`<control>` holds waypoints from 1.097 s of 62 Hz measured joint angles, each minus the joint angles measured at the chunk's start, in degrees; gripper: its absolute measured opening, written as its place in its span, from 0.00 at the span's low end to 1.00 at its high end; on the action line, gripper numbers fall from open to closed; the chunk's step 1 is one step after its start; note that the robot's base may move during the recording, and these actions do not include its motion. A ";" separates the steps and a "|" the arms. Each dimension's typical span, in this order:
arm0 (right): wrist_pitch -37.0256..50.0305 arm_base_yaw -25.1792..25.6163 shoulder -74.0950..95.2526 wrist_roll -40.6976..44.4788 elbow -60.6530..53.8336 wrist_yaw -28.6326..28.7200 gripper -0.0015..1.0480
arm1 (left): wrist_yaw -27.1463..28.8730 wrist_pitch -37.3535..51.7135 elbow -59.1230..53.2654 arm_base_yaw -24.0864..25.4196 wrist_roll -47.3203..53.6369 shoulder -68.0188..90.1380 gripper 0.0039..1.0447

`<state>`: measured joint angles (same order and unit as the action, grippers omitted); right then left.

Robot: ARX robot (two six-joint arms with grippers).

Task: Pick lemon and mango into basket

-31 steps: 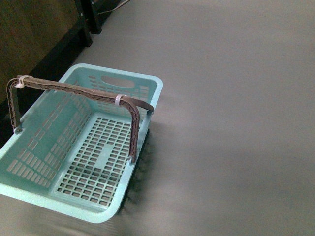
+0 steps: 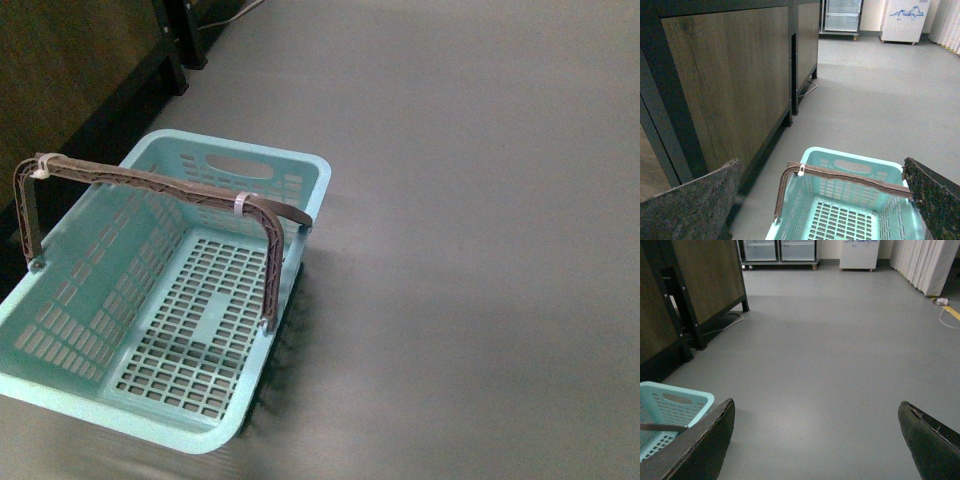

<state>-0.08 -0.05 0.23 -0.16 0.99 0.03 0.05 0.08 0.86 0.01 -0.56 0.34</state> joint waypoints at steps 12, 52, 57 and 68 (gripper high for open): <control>0.00 0.00 0.00 0.00 0.00 0.02 0.92 | -8.87 -17.14 7.56 1.73 -9.88 14.10 0.94; 0.00 0.00 0.00 0.00 0.00 -0.02 0.92 | -9.88 40.59 24.74 -2.03 -53.88 102.42 0.94; 0.00 0.00 0.00 0.00 0.00 -0.02 0.92 | -8.72 41.90 28.37 -3.91 -57.55 108.80 0.94; 0.00 0.00 0.00 0.00 0.00 -0.02 0.92 | -7.52 43.19 36.02 -7.58 -63.69 116.96 0.94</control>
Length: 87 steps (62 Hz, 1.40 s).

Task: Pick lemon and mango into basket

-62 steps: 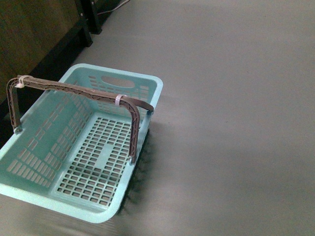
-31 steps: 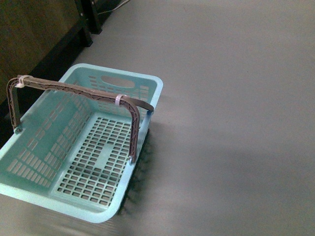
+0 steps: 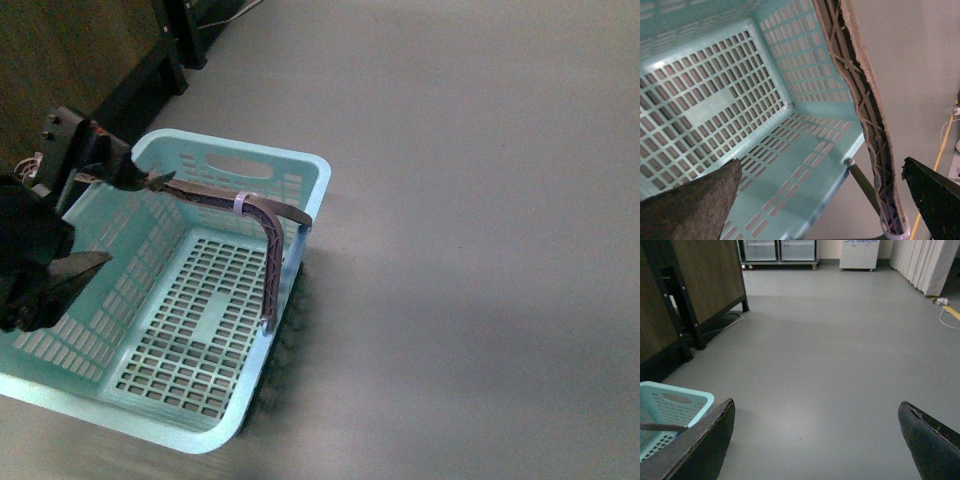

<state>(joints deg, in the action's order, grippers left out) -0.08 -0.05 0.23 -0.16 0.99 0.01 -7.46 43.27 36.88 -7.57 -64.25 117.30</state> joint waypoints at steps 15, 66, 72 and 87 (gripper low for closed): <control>0.00 0.00 0.00 0.00 0.00 0.00 0.92 | 1.36 -1.05 10.25 -2.34 -4.61 6.84 0.94; 0.00 0.00 0.00 0.00 0.00 0.00 0.92 | 4.70 -5.31 21.73 -4.00 -8.66 14.75 0.21; 0.00 0.00 0.00 0.00 0.00 0.00 0.92 | 5.57 -5.79 21.64 -4.20 -10.03 14.25 0.14; 0.00 0.00 0.00 0.00 0.00 0.00 0.92 | 3.06 -5.84 12.11 -4.63 -11.10 3.78 0.04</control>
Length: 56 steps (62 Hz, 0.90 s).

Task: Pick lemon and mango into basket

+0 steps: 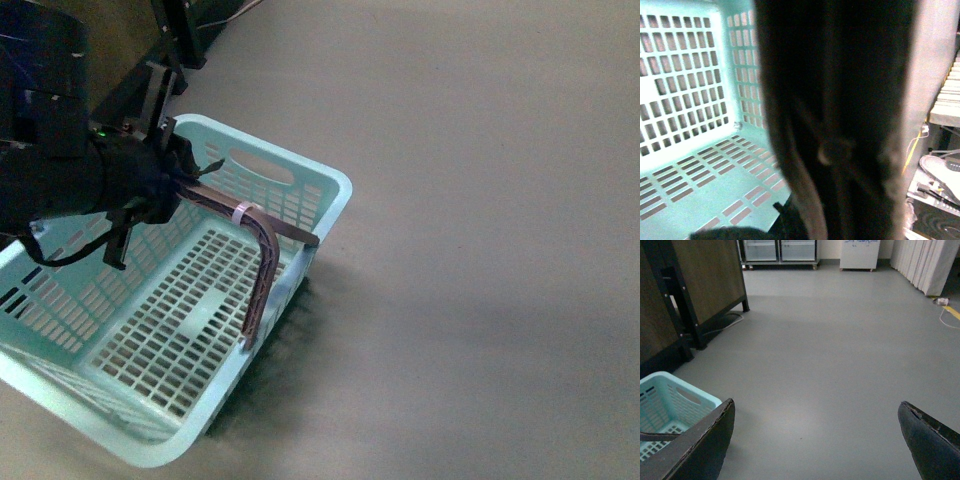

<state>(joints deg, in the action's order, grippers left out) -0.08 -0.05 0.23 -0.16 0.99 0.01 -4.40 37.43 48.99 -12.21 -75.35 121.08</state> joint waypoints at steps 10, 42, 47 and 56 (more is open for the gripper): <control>0.00 0.00 0.00 0.00 0.00 0.00 0.92 | -0.42 0.09 -7.87 1.64 -1.90 -12.39 0.04; 0.00 0.00 0.00 0.00 0.00 0.00 0.92 | -6.21 -20.55 -22.86 10.60 -10.23 -63.63 0.04; 0.00 0.00 0.00 0.00 0.00 0.00 0.92 | -6.62 -23.82 -22.38 11.17 -10.49 -68.39 0.04; 0.00 0.00 0.00 0.00 0.00 0.00 0.92 | -7.61 -24.72 -21.73 11.19 -10.51 -69.57 0.04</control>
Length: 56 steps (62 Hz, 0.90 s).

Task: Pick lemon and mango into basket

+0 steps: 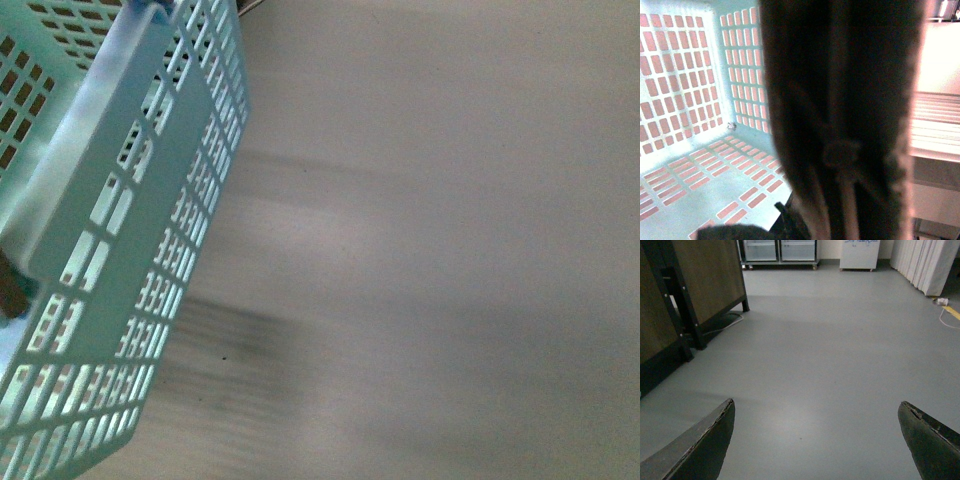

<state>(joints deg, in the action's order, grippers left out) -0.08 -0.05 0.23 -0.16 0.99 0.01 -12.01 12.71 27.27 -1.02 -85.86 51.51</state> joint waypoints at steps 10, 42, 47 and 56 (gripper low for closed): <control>0.00 0.00 0.00 0.00 0.00 0.00 0.92 | -0.04 -0.13 0.00 0.00 -0.22 0.00 0.04; 0.00 0.00 -0.02 0.00 0.00 -0.02 0.92 | -0.02 -0.35 0.00 0.02 -0.35 0.02 0.04; 0.00 0.00 -0.02 0.00 0.00 -0.02 0.92 | -0.02 -0.35 0.00 0.02 -0.35 0.02 0.04; 0.00 0.00 -0.02 0.00 0.00 0.00 0.92 | 0.00 -0.35 0.00 0.02 -0.33 0.02 0.04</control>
<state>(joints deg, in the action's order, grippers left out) -0.08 -0.05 0.21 -0.16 0.99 0.01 -12.01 12.36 27.27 -0.99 -86.19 51.53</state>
